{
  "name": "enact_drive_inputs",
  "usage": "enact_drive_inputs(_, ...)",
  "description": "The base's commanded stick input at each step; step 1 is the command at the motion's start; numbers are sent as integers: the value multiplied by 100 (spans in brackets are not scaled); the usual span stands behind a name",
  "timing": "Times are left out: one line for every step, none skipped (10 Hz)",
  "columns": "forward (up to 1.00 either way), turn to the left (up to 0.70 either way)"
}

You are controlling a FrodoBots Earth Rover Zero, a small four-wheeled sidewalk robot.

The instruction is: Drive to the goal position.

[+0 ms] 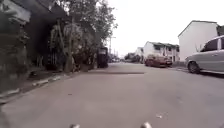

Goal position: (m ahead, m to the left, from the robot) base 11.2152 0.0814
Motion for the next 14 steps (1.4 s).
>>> enact_drive_inputs(70,-27)
enact_drive_inputs(70,-35)
enact_drive_inputs(70,-35)
enact_drive_inputs(70,0)
enact_drive_inputs(70,0)
enact_drive_inputs(70,0)
enact_drive_inputs(70,0)
enact_drive_inputs(70,0)
enact_drive_inputs(70,0)
enact_drive_inputs(70,0)
enact_drive_inputs(70,0)
enact_drive_inputs(70,0)
enact_drive_inputs(70,0)
enact_drive_inputs(70,0)
